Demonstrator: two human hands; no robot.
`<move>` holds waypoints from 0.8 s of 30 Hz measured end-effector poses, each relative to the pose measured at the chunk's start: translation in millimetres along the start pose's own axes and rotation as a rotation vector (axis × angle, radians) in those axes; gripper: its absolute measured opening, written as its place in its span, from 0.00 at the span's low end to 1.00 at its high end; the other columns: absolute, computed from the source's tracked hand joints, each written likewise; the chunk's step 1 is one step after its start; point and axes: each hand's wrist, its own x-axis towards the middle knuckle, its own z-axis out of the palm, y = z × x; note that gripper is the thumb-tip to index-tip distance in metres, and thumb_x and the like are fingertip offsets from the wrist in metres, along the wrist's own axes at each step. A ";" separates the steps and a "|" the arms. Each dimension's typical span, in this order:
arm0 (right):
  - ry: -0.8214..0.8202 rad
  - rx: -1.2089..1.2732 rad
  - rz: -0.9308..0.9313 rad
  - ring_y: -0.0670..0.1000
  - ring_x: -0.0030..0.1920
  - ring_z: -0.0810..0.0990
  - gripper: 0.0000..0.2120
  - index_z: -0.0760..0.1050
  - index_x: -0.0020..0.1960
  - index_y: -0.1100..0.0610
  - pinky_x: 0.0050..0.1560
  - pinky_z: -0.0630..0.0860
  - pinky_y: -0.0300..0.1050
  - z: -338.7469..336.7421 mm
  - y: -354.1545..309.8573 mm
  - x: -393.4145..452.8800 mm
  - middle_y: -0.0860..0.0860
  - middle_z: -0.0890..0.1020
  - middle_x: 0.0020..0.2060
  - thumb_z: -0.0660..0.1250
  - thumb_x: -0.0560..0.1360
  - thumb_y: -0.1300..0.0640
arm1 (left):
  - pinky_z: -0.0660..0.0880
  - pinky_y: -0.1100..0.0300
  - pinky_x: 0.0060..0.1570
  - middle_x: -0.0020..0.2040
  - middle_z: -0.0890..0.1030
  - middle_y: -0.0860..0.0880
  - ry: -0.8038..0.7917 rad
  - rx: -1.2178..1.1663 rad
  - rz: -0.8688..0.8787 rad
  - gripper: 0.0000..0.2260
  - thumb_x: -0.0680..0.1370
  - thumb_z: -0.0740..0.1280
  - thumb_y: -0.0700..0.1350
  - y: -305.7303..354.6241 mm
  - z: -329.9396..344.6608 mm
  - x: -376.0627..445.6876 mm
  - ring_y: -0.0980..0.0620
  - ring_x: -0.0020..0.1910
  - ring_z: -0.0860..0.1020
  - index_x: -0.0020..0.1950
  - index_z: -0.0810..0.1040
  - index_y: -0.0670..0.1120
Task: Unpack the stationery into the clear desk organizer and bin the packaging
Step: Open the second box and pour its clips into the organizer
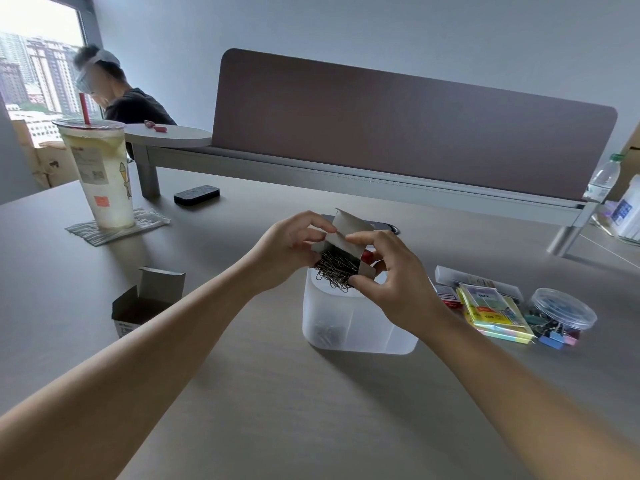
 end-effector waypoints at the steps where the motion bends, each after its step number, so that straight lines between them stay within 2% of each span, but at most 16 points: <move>1: -0.005 0.006 0.000 0.38 0.43 0.71 0.21 0.71 0.60 0.55 0.42 0.66 0.23 -0.3 0.2 0.0 0.47 0.71 0.50 0.68 0.69 0.65 | 0.71 0.59 0.39 0.39 0.80 0.47 -0.001 0.000 0.003 0.19 0.70 0.60 0.23 -1.2 -0.7 -0.1 0.51 0.37 0.75 0.44 0.73 0.48; 2: -0.011 0.008 0.000 0.37 0.43 0.70 0.21 0.71 0.61 0.55 0.42 0.66 0.22 -0.2 0.2 -0.2 0.47 0.71 0.49 0.69 0.69 0.65 | 0.73 0.61 0.39 0.37 0.82 0.52 -0.003 0.007 0.008 0.19 0.71 0.59 0.23 -1.9 -1.3 -0.6 0.53 0.36 0.76 0.44 0.73 0.48; 5: -0.017 0.002 -0.005 0.37 0.43 0.70 0.22 0.70 0.61 0.54 0.43 0.65 0.20 0.2 -0.2 -1.0 0.47 0.70 0.49 0.69 0.69 0.64 | 0.74 0.63 0.38 0.35 0.83 0.56 -0.002 0.034 0.005 0.19 0.71 0.60 0.24 -1.6 -1.9 -3.0 0.57 0.36 0.77 0.44 0.73 0.49; 11: -0.011 -0.010 -0.002 0.37 0.42 0.70 0.22 0.70 0.62 0.54 0.43 0.65 0.20 -0.6 -2.5 -1.9 0.46 0.70 0.49 0.69 0.69 0.65 | 0.69 0.58 0.39 0.40 0.77 0.46 0.032 0.066 0.007 0.21 0.71 0.58 0.23 3.3 2.5 -4.0 0.55 0.36 0.74 0.43 0.73 0.50; 15: -0.020 -0.011 0.001 0.38 0.42 0.70 0.22 0.70 0.62 0.55 0.42 0.65 0.20 -0.5 -2.3 -1.7 0.47 0.70 0.50 0.69 0.69 0.64 | 0.73 0.39 0.49 0.49 0.77 0.35 0.025 0.055 0.016 0.18 0.71 0.62 0.25 4.3 3.2 -6.1 0.36 0.42 0.75 0.44 0.73 0.50; 17: -0.020 -0.013 0.002 0.38 0.42 0.70 0.22 0.70 0.62 0.54 0.42 0.65 0.20 -0.1 -2.2 -1.5 0.47 0.70 0.50 0.68 0.69 0.64 | 0.71 0.34 0.51 0.51 0.77 0.32 0.026 0.058 0.012 0.18 0.71 0.62 0.25 5.2 3.4 -6.9 0.37 0.43 0.74 0.44 0.73 0.50; 19: -0.018 -0.019 -0.002 0.38 0.42 0.69 0.22 0.70 0.62 0.55 0.42 0.65 0.20 -0.4 -2.9 -1.5 0.47 0.70 0.49 0.68 0.69 0.65 | 0.72 0.35 0.51 0.49 0.77 0.33 0.030 0.068 0.008 0.19 0.71 0.62 0.25 6.1 3.8 -6.5 0.39 0.43 0.74 0.44 0.73 0.50; 22: -0.018 -0.023 -0.009 0.38 0.41 0.69 0.22 0.69 0.62 0.55 0.42 0.64 0.19 -0.9 -2.9 -2.2 0.47 0.70 0.49 0.68 0.69 0.65 | 0.74 0.41 0.51 0.46 0.78 0.41 0.053 0.073 0.008 0.19 0.71 0.61 0.24 5.2 3.4 -5.8 0.41 0.47 0.76 0.44 0.73 0.49; 24: -0.022 -0.045 -0.030 0.39 0.41 0.70 0.23 0.69 0.63 0.55 0.44 0.64 0.19 0.3 -2.3 -2.5 0.48 0.69 0.49 0.68 0.69 0.66 | 0.74 0.41 0.52 0.47 0.78 0.42 0.072 0.081 0.007 0.20 0.70 0.61 0.23 4.8 2.5 -6.6 0.42 0.48 0.77 0.43 0.73 0.49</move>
